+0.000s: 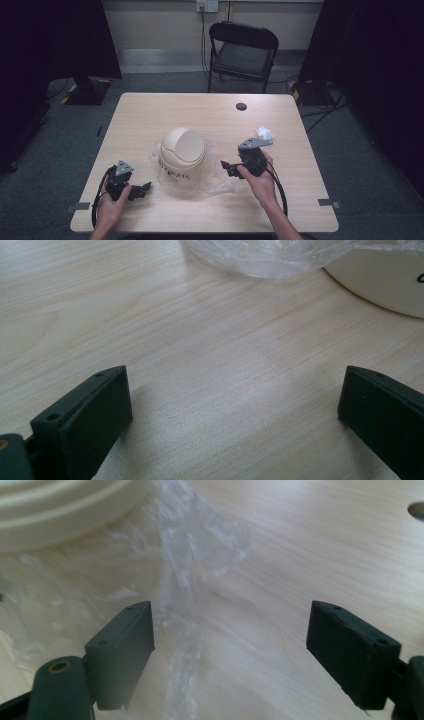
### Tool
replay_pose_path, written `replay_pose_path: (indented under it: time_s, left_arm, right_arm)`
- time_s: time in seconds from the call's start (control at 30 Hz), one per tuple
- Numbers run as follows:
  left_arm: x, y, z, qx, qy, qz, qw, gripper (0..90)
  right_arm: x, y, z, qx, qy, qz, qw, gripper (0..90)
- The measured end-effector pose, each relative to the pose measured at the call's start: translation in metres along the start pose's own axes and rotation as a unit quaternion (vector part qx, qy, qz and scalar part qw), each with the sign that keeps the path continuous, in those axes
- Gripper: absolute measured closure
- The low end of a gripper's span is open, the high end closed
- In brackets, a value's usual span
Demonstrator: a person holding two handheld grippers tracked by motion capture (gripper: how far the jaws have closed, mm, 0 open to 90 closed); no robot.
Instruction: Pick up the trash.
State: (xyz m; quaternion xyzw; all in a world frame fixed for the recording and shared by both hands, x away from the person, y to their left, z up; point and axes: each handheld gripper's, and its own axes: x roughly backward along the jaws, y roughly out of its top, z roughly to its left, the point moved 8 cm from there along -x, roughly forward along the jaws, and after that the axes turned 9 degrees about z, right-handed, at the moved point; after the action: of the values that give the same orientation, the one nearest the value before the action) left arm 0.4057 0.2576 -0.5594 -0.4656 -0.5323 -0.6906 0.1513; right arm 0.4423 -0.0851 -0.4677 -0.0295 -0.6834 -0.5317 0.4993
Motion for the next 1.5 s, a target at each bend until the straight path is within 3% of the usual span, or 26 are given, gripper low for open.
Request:
replay_pose_path:
  time_s: [0.5,0.77,0.97,1.2,1.33,1.5]
  left_arm:
    - [0.000,0.000,0.000,-0.001,0.002,0.000,1.0000,0.4]
    - [0.000,0.000,0.000,-0.002,0.002,0.001,1.0000,0.4]
    - [0.000,0.000,0.000,-0.001,0.002,0.001,1.0000,0.4]
    - [0.000,0.000,0.000,-0.001,0.002,0.000,1.0000,0.4]
    - [0.000,0.000,0.000,0.001,0.000,0.000,1.0000,0.4]
    - [0.000,0.000,0.000,0.001,0.000,0.000,1.0000,0.4]
  right_arm:
    - [0.004,0.050,0.031,0.051,0.028,-0.012,0.9983,19.1]
    - [0.005,0.074,0.041,0.056,0.042,-0.026,0.9972,19.2]
    - [-0.009,0.077,0.051,0.067,0.053,-0.010,0.9963,18.6]
    - [-0.024,0.076,0.053,0.058,0.058,-0.001,0.9966,16.5]
    - [-0.036,0.075,0.053,0.045,0.073,0.007,0.9963,16.6]
    - [-0.047,0.075,0.051,0.041,0.068,0.018,0.9967,16.6]
